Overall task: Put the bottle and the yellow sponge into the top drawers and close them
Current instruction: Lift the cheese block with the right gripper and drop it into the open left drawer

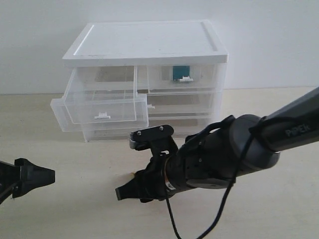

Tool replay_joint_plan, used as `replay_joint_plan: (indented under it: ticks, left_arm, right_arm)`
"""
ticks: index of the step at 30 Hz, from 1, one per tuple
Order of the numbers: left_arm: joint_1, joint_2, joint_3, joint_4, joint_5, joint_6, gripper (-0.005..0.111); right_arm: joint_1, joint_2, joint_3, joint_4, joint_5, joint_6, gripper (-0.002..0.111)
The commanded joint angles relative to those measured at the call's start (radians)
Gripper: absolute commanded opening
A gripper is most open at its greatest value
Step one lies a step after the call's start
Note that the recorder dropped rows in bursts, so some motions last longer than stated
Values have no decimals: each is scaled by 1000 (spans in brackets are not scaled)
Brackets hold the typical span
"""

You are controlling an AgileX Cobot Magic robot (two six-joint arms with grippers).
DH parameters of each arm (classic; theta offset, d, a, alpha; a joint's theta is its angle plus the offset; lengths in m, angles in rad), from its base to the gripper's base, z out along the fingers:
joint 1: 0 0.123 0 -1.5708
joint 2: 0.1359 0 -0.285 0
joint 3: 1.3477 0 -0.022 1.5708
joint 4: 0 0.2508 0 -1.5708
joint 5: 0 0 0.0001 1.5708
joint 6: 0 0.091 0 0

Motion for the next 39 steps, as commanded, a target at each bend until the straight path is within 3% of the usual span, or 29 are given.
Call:
replay_joint_plan:
  ticks: [1,8,15,25,35,38,39]
  left_arm:
    - [2,-6,5,-9,-5,-1,59]
    - [2,-6,5,-9,-5,-1,59]
    - [2,-6,5,-11,-5,-1,59]
    - [2,-6,5,-11,-1,-1,59]
    - [2,-6,5,-14,-1,-1,59]
    - [2,-6,5,-14,-1,-1,59]
    - [2,-6,5,-14,-1,-1,59]
  right_arm:
    - [3,-103,92,-1,37,-20,0]
    - [9,-339,197,-1,-20,-50,0]
    - [31,-480,104,-12,-93,-59,0]
    - [31,-324,-273,-23,70,-75,0]
    - [26,-121,-471,-17,191,-112,0]
    - [26,-104,-479,-19,203,-143,9]
    - [26,-104,-479,-20,198,-143,25]
